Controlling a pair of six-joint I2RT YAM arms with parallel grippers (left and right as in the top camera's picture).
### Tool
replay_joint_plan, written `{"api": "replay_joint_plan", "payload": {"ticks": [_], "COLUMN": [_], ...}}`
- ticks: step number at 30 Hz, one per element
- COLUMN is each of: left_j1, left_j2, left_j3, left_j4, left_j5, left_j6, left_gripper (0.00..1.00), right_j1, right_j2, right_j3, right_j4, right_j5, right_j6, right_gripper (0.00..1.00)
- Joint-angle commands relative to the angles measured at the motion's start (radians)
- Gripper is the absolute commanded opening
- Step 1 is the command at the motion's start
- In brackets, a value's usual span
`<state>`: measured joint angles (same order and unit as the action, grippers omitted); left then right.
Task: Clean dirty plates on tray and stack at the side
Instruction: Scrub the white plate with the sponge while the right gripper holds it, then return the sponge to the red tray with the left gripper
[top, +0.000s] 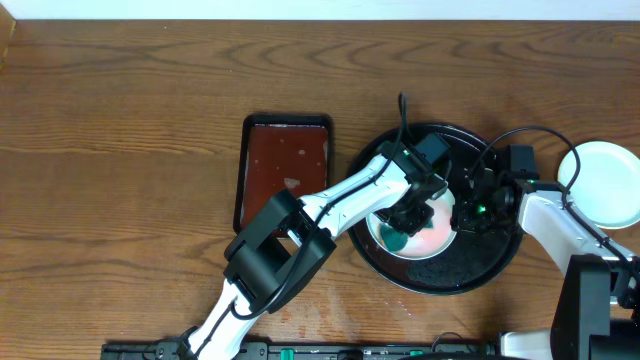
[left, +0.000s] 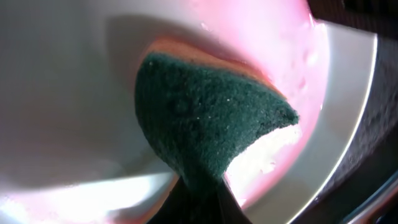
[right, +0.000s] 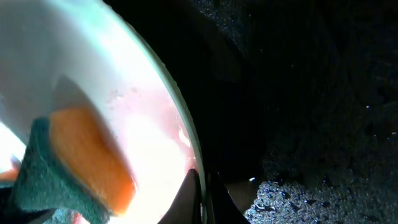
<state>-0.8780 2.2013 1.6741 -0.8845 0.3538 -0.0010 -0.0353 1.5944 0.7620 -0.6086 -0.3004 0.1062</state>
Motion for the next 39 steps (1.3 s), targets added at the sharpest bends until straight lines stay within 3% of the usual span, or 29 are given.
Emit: {"api": "replay_joint_plan", "payload": {"ticks": [1,7,12,16,21,26,34,39], "left_j1": [-0.017,-0.012,0.033,0.135,0.288,0.444,0.551,0.554], "left_j2": [0.048,0.039,-0.018,-0.103,-0.2,-0.238,-0.214,-0.209], "left_j3": [-0.033,0.014,0.053,0.053,0.053,0.05,-0.132,-0.243], "left_j4": [-0.057,-0.057,-0.057,-0.074,-0.117,-0.168,-0.1,-0.016], "left_j5": [0.032,0.031,0.019,0.019,0.014,-0.186,-0.271,-0.303], "left_j6": [0.091,0.081,-0.031,-0.163,-0.225,-0.283,-0.293,-0.293], "left_gripper": [0.08,0.07,0.08,0.08,0.07,0.07,0.08,0.08], "right_j1": [0.005,0.005,0.005,0.005,0.005,0.005,0.005,0.005], "right_j2": [0.016,0.016,0.016,0.016,0.016,0.016,0.016,-0.013], "right_j3": [-0.025,-0.025,-0.025,-0.025,-0.025,-0.025,-0.024,-0.005], "right_j4": [-0.008,-0.009,-0.008,-0.007,0.0,0.024,0.119,0.078], "right_j5": [0.049,0.05,0.049,0.05,0.049,0.048,-0.05,-0.051], "right_j6": [-0.006,-0.006,-0.006,-0.006,-0.006,-0.006,-0.011,-0.011], "right_gripper": [0.01,0.01,0.01,0.01,0.01,0.01,0.01,0.01]}}
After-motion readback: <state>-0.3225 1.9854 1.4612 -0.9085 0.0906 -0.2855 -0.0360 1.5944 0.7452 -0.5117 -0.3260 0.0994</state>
